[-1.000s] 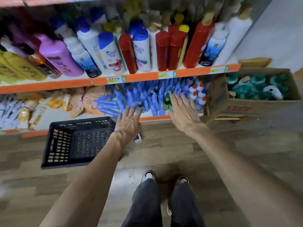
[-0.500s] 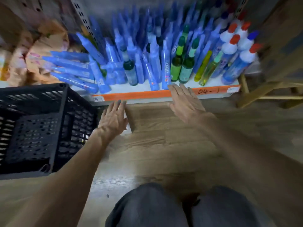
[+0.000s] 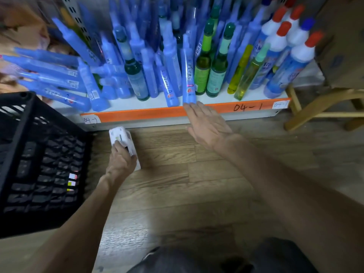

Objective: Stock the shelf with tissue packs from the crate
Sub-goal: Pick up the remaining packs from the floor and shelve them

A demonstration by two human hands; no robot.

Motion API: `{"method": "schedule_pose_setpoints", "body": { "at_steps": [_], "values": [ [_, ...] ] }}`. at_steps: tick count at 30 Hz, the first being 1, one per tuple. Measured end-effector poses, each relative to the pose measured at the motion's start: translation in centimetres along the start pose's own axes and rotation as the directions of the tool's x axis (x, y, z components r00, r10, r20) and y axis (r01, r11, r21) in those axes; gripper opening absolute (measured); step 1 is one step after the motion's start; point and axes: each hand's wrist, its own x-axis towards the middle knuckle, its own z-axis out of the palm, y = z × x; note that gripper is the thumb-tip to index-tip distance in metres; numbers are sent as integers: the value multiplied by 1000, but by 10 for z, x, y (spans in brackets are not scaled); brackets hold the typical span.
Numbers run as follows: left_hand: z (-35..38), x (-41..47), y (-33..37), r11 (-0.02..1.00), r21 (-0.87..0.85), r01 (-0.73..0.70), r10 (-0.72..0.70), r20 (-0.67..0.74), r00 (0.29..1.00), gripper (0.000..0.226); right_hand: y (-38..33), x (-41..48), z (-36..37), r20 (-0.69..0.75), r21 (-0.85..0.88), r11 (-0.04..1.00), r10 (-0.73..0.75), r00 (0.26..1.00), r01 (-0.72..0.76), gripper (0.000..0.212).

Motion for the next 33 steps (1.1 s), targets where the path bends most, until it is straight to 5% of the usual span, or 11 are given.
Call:
{"method": "schedule_pose_setpoints", "body": {
  "at_steps": [6, 12, 17, 23, 33],
  "values": [
    [26, -8, 3, 936, 294, -195, 186, 60, 981, 74, 18, -1, 6, 5, -40, 999, 8, 1000, -8, 63],
    [45, -17, 32, 907, 195, -373, 289, 354, 890, 59, 18, -1, 13, 21, -31, 999, 29, 999, -28, 60],
    [57, -29, 35, 931, 236, -277, 268, 71, 961, 65, 23, 3, 20, 21, -50, 999, -5, 1000, 6, 60],
    [57, -16, 25, 980, 200, 21, -46, 124, 991, 91, 23, 8, 27, 25, -45, 999, 5, 1000, -4, 61],
    [79, -5, 20, 903, 417, -102, 98, 32, 995, 87, 27, 16, 39, 75, -32, 999, 13, 997, -11, 62]
  ]
}}
